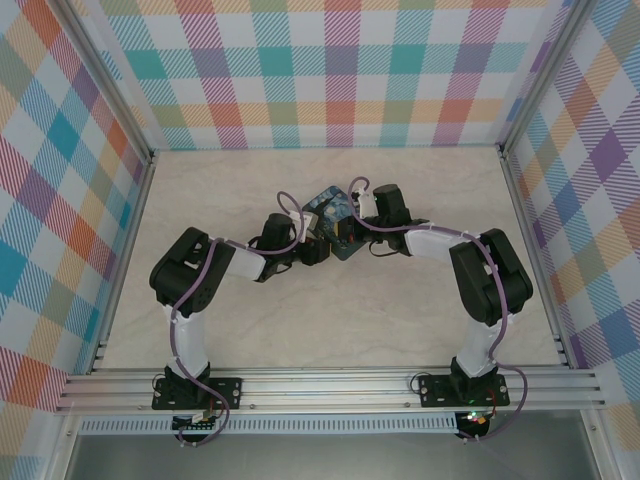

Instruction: Unlock a padlock with a key

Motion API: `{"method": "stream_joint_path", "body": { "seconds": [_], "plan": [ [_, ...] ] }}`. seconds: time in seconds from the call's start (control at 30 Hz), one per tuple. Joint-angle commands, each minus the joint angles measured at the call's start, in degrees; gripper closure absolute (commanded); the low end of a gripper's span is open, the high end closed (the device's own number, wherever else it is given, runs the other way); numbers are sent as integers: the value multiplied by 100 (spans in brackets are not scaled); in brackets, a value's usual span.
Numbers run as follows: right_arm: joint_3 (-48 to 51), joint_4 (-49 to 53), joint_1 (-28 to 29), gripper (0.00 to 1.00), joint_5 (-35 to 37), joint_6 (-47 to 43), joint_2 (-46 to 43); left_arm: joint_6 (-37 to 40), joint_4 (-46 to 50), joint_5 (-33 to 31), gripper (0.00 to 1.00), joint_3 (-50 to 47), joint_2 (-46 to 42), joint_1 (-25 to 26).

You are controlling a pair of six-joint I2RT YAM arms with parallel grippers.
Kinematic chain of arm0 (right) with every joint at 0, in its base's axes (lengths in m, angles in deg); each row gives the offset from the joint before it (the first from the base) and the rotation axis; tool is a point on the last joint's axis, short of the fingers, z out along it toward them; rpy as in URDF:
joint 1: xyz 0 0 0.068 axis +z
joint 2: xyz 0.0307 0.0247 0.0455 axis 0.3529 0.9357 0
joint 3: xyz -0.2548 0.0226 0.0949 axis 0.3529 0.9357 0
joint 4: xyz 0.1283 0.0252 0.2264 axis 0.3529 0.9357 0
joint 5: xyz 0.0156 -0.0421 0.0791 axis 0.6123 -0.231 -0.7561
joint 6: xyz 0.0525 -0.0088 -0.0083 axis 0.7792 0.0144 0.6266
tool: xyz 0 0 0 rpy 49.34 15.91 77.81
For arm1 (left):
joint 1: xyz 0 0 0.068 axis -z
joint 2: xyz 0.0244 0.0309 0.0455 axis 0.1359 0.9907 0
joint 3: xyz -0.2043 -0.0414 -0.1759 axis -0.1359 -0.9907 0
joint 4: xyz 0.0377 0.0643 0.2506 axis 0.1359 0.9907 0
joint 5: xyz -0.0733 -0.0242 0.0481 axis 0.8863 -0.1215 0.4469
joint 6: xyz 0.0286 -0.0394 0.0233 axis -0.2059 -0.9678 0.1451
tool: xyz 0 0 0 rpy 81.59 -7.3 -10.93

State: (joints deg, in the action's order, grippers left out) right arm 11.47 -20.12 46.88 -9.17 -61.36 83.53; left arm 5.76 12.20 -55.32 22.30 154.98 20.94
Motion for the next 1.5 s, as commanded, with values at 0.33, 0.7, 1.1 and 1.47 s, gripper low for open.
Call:
{"method": "stream_joint_path", "body": {
  "seconds": [0.33,0.7,1.1,1.47],
  "plan": [
    [167,167,6,100,-5,75,-13,-267,341,-3,67,109,73,147],
    [525,-79,6,100,182,-507,-987,-402,439,117,70,-6,-288,148],
    [1801,-29,39,100,192,-1051,-1896,-1286,290,210,72,-252,-611,271],
    [2722,-749,710,100,1147,-1676,-2057,-2415,519,110,73,-174,-936,367]
  ]
}}
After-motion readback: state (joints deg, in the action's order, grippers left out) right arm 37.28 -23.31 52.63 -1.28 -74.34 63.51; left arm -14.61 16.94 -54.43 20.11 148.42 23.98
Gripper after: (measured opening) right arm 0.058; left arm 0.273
